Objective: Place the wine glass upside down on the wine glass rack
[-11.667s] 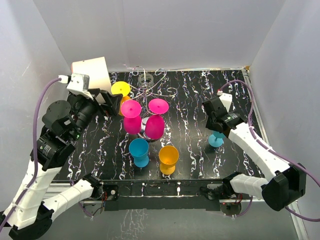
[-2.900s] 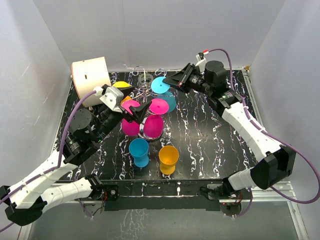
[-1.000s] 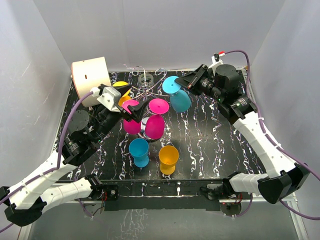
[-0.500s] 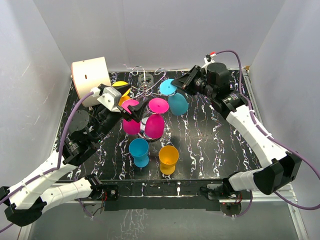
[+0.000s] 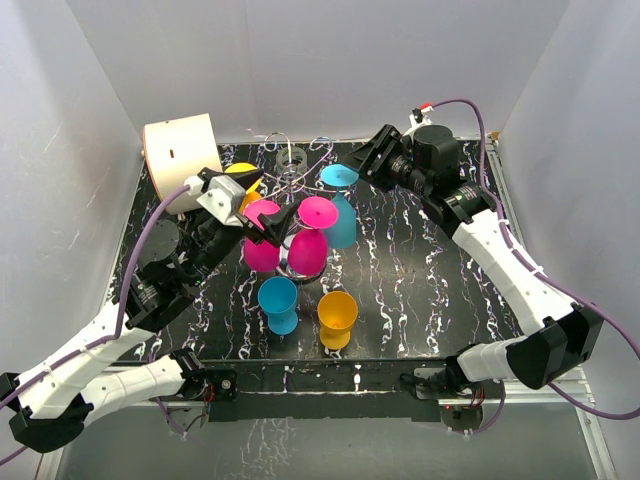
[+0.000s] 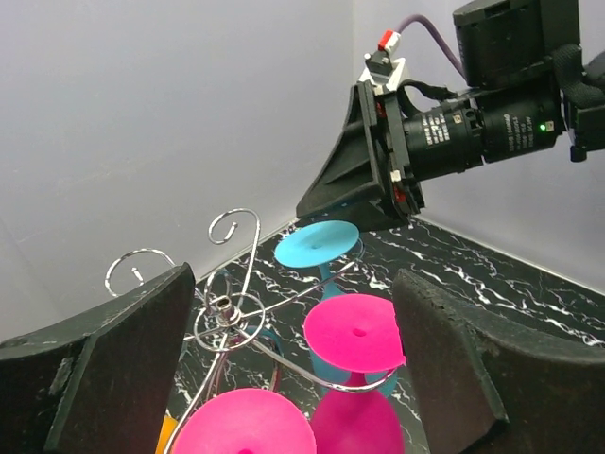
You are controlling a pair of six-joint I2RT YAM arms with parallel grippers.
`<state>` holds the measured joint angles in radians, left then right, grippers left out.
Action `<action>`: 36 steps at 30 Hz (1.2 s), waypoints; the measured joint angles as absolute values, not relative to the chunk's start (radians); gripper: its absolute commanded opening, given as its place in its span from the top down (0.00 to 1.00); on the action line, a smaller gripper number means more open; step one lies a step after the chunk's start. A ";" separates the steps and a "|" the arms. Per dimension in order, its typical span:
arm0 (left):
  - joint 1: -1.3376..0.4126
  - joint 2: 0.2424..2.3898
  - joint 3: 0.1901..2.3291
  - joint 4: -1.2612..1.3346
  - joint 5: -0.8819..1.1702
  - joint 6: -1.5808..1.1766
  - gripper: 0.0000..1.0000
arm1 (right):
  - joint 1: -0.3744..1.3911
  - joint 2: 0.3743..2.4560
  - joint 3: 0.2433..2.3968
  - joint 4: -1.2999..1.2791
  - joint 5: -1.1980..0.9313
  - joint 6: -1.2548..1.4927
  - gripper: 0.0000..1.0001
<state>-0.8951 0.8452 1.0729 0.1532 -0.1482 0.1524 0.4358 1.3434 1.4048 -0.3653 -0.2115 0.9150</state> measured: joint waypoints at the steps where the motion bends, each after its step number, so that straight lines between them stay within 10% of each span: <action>1: -0.895 0.846 1.073 0.148 -0.138 0.157 0.06 | 0.436 1.343 1.405 -0.368 -0.205 0.912 0.44; 15: -0.895 0.950 1.205 -0.084 0.161 0.191 0.03 | 0.436 1.155 1.341 -0.392 -0.087 0.873 0.40; 36: -1.037 1.171 1.300 -0.265 0.450 0.033 0.47 | 0.435 0.918 1.025 -0.520 0.089 0.999 0.43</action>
